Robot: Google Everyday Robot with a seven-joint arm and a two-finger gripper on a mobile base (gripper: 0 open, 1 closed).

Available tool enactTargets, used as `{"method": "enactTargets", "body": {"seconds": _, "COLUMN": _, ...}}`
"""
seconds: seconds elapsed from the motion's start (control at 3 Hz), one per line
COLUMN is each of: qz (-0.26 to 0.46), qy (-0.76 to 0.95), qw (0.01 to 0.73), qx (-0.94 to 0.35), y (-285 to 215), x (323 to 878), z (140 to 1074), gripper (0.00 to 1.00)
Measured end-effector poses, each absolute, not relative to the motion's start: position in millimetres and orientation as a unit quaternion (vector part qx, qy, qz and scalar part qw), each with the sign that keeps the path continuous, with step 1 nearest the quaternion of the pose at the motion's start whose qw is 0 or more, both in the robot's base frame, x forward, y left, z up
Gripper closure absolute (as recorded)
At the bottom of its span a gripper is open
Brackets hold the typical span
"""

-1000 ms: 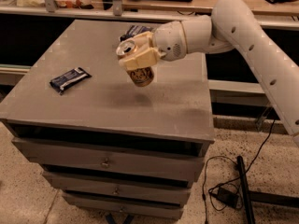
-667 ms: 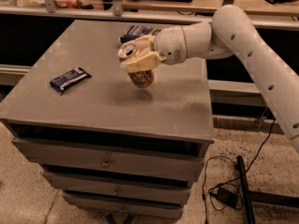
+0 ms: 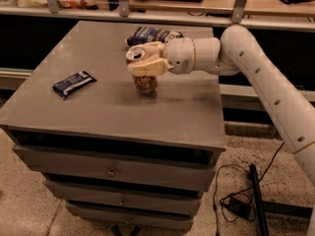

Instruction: Place orange can upright

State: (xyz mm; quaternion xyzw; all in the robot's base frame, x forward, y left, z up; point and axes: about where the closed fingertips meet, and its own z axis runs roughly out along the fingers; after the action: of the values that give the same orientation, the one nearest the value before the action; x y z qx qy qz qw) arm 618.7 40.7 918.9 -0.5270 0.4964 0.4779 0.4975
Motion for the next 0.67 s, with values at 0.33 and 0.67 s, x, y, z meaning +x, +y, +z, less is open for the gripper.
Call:
{"method": "enactTargets", "body": {"seconds": 0.33, "qz": 0.505, "qy": 0.487, "qw": 0.509, "qx": -0.499, "y": 37.8, "x": 626.5, "z": 911.3, "gripper": 0.96}}
{"method": "enactTargets", "body": {"seconds": 0.67, "qz": 0.509, "qy": 0.484, "qw": 0.510, "qx": -0.497, "y": 37.1, "x": 627.6, "z": 910.2, "gripper": 0.74}}
